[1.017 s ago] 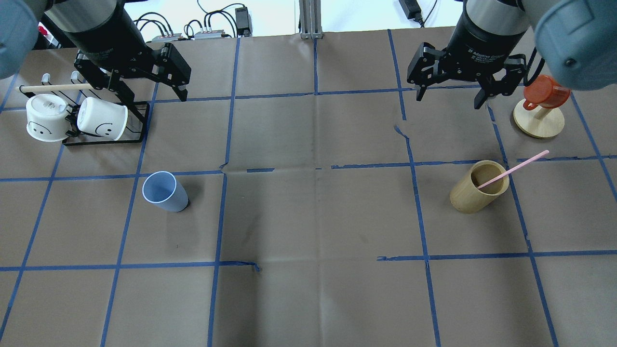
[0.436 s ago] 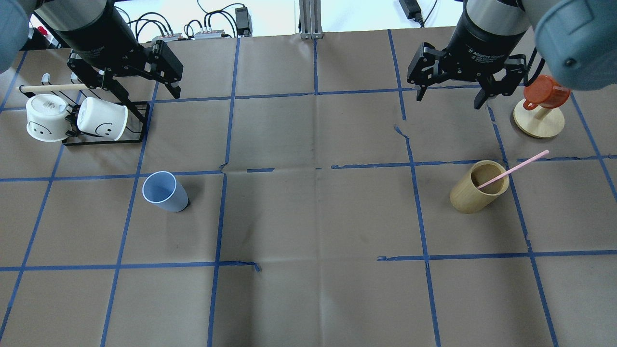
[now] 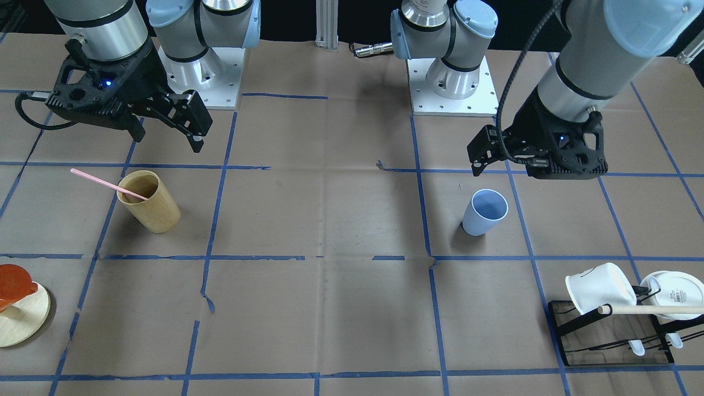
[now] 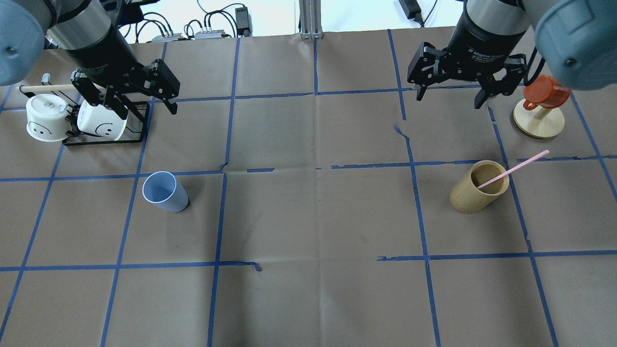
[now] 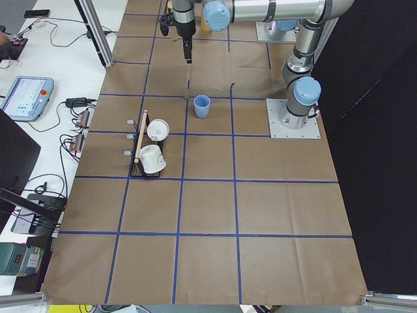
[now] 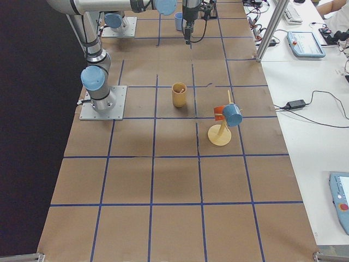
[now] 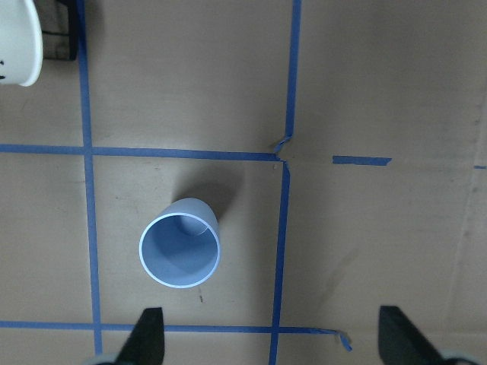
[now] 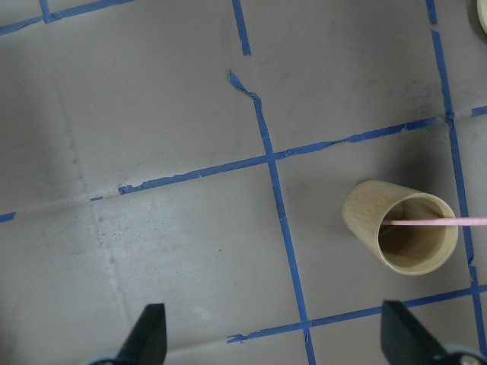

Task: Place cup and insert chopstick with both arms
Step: 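Lower the left gripper to the blue cup while the right nears the chopstick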

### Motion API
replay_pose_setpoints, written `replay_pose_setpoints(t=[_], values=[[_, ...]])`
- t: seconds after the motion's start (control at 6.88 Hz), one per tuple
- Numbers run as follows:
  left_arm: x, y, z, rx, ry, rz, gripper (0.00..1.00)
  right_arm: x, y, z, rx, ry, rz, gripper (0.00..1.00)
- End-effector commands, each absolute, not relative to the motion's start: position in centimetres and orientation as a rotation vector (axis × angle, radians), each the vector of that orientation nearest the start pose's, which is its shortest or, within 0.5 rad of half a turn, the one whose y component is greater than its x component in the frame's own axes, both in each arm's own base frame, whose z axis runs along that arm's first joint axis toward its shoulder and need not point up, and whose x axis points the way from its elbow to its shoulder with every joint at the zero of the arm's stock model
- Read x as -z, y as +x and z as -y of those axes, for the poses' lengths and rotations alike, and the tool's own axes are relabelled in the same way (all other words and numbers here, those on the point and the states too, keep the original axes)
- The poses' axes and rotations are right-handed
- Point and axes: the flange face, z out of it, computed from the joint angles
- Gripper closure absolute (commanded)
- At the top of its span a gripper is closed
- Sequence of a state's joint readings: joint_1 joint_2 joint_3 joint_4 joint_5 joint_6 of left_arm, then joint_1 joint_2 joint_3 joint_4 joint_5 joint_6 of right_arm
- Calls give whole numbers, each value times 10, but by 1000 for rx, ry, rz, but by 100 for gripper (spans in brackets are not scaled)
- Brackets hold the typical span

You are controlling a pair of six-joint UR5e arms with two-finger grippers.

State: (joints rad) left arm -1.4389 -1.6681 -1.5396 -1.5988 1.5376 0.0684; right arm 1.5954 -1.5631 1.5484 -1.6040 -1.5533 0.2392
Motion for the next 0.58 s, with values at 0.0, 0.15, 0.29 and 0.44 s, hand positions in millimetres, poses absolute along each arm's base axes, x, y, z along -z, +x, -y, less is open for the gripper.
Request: replay_pose_setpoints(t=[0.0, 0.15, 0.29, 0.44], values=[[-409, -40, 528, -270, -180, -3180, 0, -499, 148, 496, 72, 331, -3098, 0], [-393, -34, 529, -248, -178, -3182, 0, -498, 147, 496, 70, 331, -3099, 0], [-370, -35, 529, -279, -193, -3181, 0, -499, 148, 497, 79, 328, -3097, 0], [-348, -36, 524, -309, -188, -3178, 0, -496, 148, 498, 80, 227, -3106, 0]])
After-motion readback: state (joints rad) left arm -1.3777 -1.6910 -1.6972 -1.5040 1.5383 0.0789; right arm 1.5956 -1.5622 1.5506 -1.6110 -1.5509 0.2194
